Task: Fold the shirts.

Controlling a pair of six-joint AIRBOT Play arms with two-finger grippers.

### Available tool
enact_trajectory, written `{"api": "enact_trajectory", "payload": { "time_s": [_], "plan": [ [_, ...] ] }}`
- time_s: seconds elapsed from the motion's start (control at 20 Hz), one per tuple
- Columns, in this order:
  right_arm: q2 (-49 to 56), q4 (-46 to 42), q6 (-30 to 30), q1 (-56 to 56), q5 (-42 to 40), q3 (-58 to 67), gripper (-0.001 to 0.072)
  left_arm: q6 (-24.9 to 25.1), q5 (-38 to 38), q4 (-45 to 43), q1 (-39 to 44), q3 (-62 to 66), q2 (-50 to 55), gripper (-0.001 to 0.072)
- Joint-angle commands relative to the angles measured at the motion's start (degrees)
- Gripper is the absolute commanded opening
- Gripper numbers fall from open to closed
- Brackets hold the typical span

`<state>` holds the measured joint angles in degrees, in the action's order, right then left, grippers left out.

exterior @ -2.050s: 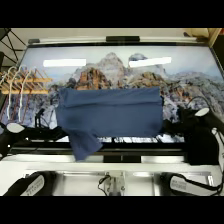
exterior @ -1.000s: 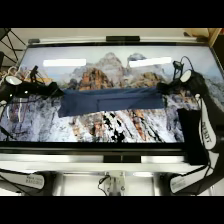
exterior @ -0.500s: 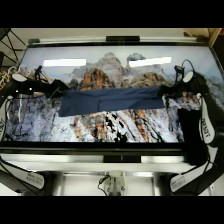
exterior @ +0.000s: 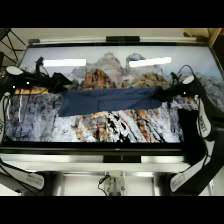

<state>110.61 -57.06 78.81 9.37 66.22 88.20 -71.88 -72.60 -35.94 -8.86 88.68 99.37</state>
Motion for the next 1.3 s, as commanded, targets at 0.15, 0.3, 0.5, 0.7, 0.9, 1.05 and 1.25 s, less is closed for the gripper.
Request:
{"api": "enact_trajectory", "payload": {
  "time_s": [0.15, 0.3, 0.5, 0.7, 0.9, 1.05, 1.25],
  "plan": [
    [-3.0, 3.0, -2.7, -2.7, 2.2, 2.1, 0.0066, 2.2, 0.6, 6.6, 8.3, 0.2, 1.4, 0.0382],
    [-12.1, 1.7, -2.6, -2.7, 5.0, 2.1, 0.0065, 2.0, 3.3, 6.6, 16.0, 0.2, 4.8, 0.0037],
    [-24.9, 0.9, -1.5, -2.7, 12.2, 2.1, 0.0065, -1.7, 9.3, 11.9, 26.0, 0.2, 9.9, 0.0037],
    [-34.7, 0.8, 1.6, -3.1, 16.2, 2.1, 0.0065, -1.4, 18.1, 18.9, 33.8, 0.2, 12.1, 0.0036],
    [-39.5, -0.8, 4.2, -8.0, 20.7, 2.1, 0.0066, -2.3, 30.6, 30.7, 42.6, 0.2, 14.3, 0.0036],
    [-42.7, -3.7, 6.7, -11.9, 20.4, 2.1, 0.0065, -2.3, 32.9, 34.5, 45.8, 0.2, 16.5, 0.0035],
    [-45.4, -5.1, 7.6, -12.7, 18.4, 2.1, 0.0066, 3.3, 23.8, 34.1, 40.9, 0.2, 14.6, 0.0032]
  ]
}}
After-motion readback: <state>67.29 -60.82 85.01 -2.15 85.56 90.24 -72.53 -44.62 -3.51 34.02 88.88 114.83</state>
